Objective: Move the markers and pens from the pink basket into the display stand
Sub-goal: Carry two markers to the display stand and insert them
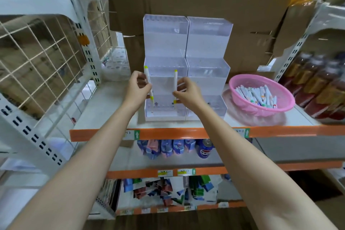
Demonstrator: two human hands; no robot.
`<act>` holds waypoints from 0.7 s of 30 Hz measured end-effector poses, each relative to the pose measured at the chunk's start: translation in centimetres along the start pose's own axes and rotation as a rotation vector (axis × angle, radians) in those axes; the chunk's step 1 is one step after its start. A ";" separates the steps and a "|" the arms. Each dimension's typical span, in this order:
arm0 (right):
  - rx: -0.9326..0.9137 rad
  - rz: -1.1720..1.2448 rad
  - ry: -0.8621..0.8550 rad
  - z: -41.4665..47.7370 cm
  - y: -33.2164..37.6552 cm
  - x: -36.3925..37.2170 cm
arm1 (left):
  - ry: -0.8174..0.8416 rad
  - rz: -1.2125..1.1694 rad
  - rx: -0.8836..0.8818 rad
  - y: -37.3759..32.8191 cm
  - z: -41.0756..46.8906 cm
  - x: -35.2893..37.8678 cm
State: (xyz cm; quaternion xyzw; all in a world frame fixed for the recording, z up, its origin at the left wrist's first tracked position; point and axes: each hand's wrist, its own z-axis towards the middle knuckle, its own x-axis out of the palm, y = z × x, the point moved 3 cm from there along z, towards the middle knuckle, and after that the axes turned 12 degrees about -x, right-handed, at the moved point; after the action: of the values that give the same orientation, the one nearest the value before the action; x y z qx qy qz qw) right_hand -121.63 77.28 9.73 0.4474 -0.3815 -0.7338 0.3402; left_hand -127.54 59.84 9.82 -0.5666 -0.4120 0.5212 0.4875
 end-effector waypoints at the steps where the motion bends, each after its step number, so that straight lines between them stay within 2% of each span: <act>1: -0.008 0.004 0.002 0.3 0.0 0.1 | -0.021 0.016 0.026 -0.2 0.2 -0.1; 13: -0.172 -0.022 0.006 3.2 1.0 3.1 | -0.092 0.063 0.077 1.0 2.1 -0.8; 21: -0.138 -0.049 -0.169 3.9 0.5 4.8 | -0.034 0.053 0.087 1.5 3.9 -2.1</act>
State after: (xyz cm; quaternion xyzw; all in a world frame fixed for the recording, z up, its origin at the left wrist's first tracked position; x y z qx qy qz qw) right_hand -126.87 74.01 9.49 0.3688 -0.3465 -0.8014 0.3189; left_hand -131.71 58.03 8.77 -0.5466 -0.3819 0.5609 0.4906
